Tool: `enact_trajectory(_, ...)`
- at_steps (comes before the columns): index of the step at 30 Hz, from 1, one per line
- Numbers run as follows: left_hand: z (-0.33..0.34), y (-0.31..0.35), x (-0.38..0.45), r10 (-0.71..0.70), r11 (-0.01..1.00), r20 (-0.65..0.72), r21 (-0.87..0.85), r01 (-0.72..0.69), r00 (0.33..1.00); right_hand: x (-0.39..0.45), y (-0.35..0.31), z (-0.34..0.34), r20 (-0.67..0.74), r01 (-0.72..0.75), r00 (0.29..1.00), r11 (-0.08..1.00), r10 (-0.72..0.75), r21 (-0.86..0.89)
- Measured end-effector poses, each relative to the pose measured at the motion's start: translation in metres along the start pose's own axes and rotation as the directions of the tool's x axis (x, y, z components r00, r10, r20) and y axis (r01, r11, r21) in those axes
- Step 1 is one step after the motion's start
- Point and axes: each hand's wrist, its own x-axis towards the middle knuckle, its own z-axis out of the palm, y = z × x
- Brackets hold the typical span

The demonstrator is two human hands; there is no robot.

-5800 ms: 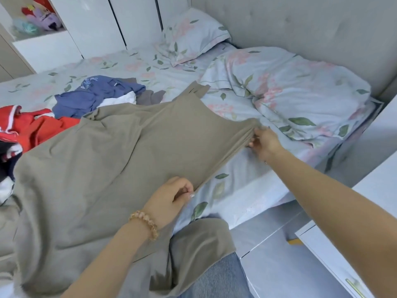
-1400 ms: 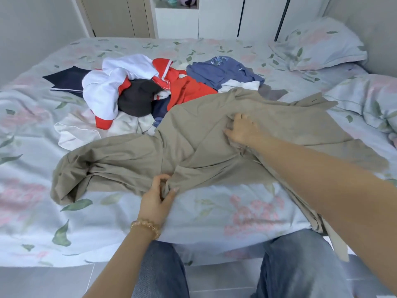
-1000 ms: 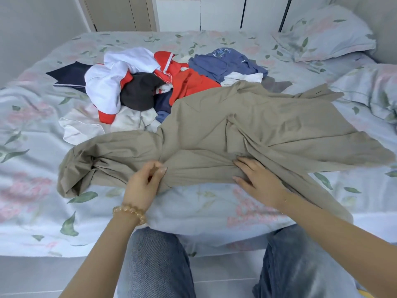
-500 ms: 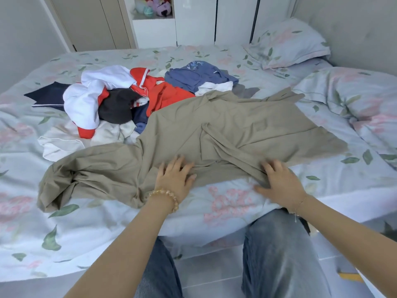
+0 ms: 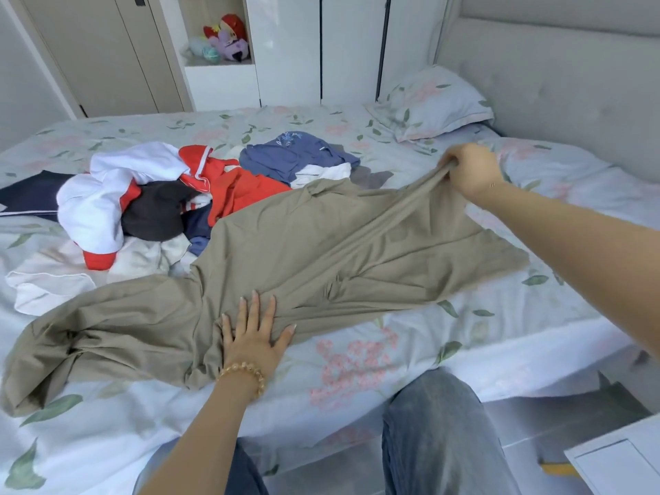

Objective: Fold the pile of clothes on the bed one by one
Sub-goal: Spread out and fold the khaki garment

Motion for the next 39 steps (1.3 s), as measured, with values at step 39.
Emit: enact_trajectory(39, -0.066, 0.01, 0.041, 0.127, 0.891, -0.424, -0.349, -0.291, 0.897, -0.039, 0.135, 0.09, 0.396, -0.351, 0.658, -0.205, 0.64, 0.914)
